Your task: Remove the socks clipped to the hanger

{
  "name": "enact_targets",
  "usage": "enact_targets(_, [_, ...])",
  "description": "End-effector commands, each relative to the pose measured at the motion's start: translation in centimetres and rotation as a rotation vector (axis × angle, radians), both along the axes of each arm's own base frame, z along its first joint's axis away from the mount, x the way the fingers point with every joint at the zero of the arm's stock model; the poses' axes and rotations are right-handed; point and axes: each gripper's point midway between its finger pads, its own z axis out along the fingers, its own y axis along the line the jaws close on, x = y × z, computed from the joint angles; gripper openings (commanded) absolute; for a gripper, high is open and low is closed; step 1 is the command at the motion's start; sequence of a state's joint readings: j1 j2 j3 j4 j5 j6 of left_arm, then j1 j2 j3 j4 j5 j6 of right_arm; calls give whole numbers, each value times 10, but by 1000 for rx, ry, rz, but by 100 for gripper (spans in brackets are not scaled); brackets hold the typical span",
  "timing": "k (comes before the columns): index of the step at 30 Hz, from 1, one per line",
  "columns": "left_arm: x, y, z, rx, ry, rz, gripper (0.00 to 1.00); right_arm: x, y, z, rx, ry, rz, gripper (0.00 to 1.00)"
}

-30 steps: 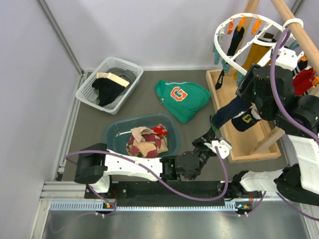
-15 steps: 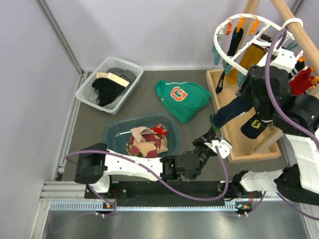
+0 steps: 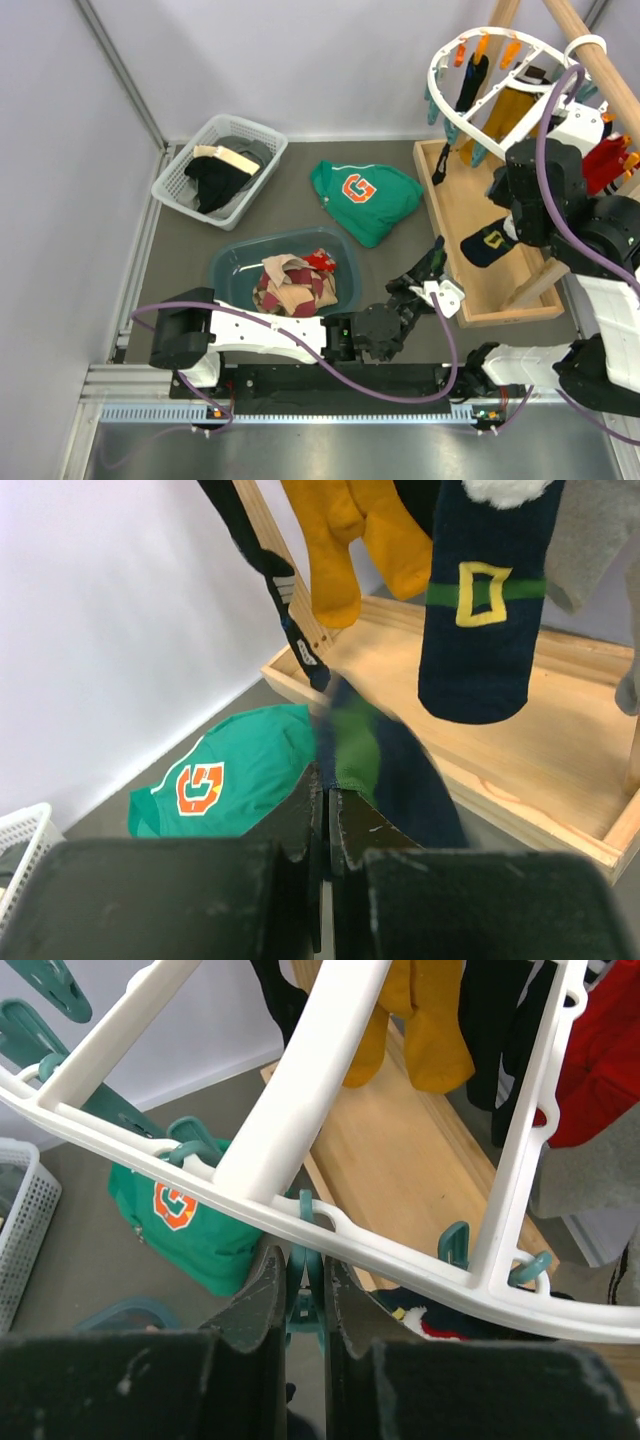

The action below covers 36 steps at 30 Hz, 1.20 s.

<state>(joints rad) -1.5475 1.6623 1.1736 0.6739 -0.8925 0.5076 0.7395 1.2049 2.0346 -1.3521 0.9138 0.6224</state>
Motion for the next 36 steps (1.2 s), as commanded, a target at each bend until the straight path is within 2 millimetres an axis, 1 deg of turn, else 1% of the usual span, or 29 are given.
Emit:
enact_targets(1, [1,13,12,-100,34,19,0,-24,-18,-23,-98,98,34,0])
enact_targets(2, [2,17,4,-90,44,22,0,-23,-13,-18,-59,69,57,0])
enact_targets(3, [4,23,8,-125,66,23,0,-24,-12,-17,-52,60,68,0])
enact_targets(4, [8,29,4,-120,80,35,0,-23,-9,-19,-46,61,76,0])
enact_targets(5, [12,36,-6,-102,95,47,0,-24,-8,-16,-22,40,91,0])
enact_targets(6, [13,45,-1,-150,125,49,0,-25,-8,-15,-13,31,94,0])
enact_targets(7, [21,54,-3,-161,144,66,0,-24,-7,-16,-11,29,101,0])
enact_targets(8, [24,64,-21,-111,167,82,0,-25,-6,-16,-5,27,108,0])
enact_targets(9, [27,77,-15,-177,210,92,0,-26,-6,-13,4,13,113,0])
enact_targets(10, [37,90,-21,-184,233,126,0,-26,-5,-13,5,12,117,0])
enact_targets(11, [42,105,-42,-137,263,162,0,-26,-4,-14,8,11,123,0])
enact_targets(12, [45,119,-40,-223,325,185,0,-27,-4,-12,15,5,128,0])
enact_targets(13, [61,137,-48,-241,359,240,0,-27,-4,-13,16,4,132,0])
enact_targets(15, [68,167,-71,-287,471,310,0,-27,-1,-12,25,0,150,0])
enact_targets(16, [79,184,-79,-309,501,358,0,-27,0,-10,33,-8,156,0])
enact_targets(17, [81,196,-95,-304,532,387,0,-28,1,-10,37,-9,164,0])
enact_targets(18, [79,209,-102,-336,576,412,0,-28,2,-9,33,-11,169,1])
enact_targets(19, [84,220,-111,-348,609,432,0,-27,2,-8,38,-18,169,1])
enact_targets(20, [82,228,-128,-370,657,451,0,-27,2,-7,40,-24,170,2])
enact_targets(22, [81,247,-148,-377,720,506,0,-27,1,-3,41,-38,170,2])
enact_targets(26, [70,277,-197,-445,838,659,0,-27,4,3,55,-55,185,3])
enact_targets(27, [68,283,-205,-458,853,693,0,-27,4,4,60,-61,185,3])
enact_targets(28, [64,294,-215,-454,873,747,0,-26,5,3,63,-63,191,3])
enact_targets(29, [62,302,-222,-533,886,809,0,-24,11,8,80,-86,211,3])
enact_targets(30, [59,309,-227,-561,894,852,0,-20,16,4,76,-81,221,3])
enact_targets(31, [50,324,-238,-538,906,920,0,-18,19,5,85,-91,232,3])
enact_targets(32, [48,328,-239,-627,910,963,0,-15,27,8,103,-107,258,3])
enact_targets(33, [46,334,-241,-638,911,992,0,-14,31,8,111,-109,266,3])
enact_targets(36, [41,351,-237,-681,882,1071,0,-9,42,11,138,-123,296,4])
